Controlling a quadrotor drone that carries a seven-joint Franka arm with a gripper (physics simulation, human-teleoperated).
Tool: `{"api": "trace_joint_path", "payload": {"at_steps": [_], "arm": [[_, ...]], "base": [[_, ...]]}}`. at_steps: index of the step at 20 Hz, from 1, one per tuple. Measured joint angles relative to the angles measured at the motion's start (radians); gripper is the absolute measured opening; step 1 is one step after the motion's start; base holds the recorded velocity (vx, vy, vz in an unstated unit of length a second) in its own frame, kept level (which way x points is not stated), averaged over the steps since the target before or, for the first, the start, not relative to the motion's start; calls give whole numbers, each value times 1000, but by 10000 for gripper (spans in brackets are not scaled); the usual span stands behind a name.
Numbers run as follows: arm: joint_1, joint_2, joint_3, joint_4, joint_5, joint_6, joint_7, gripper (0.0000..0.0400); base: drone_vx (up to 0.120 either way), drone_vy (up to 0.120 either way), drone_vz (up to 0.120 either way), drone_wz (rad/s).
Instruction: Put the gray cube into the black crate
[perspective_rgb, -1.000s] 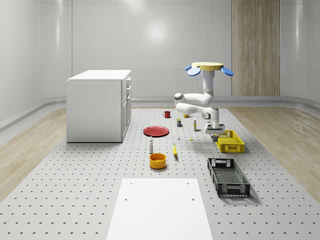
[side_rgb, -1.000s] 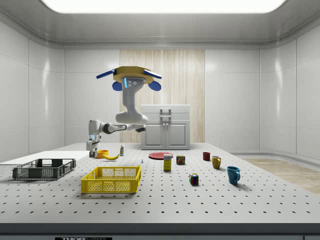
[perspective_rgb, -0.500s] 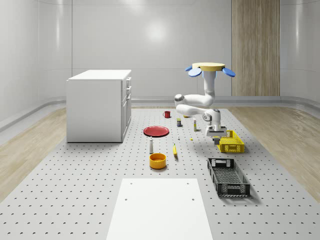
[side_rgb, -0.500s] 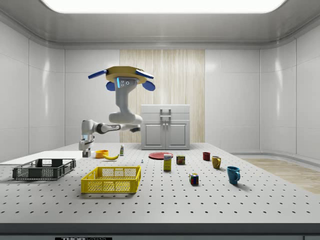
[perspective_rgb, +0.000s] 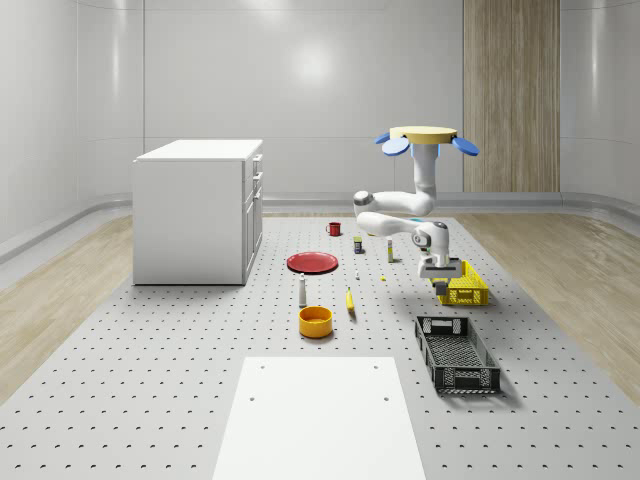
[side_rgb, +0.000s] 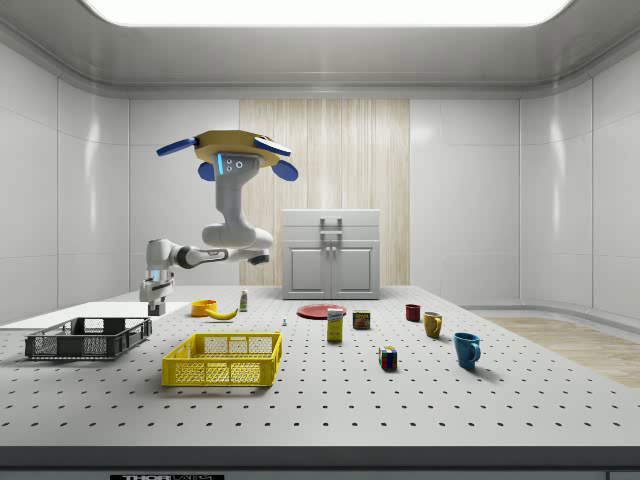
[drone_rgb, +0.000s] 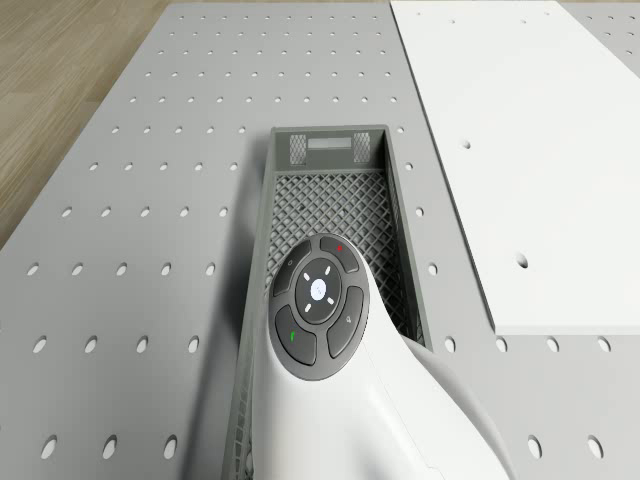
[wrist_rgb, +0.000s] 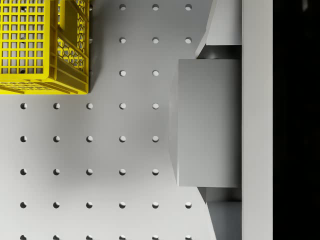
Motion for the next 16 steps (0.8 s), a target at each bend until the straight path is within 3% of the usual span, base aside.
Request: {"api": "trace_joint_path", "payload": {"at_steps": [4,16], "arm": [[0,-1,0,0,0,1,0,251],[-1,-2,0,0,1,2,1,251]], "base": [[120,-50,0,0],[120,0,0,0]]}}
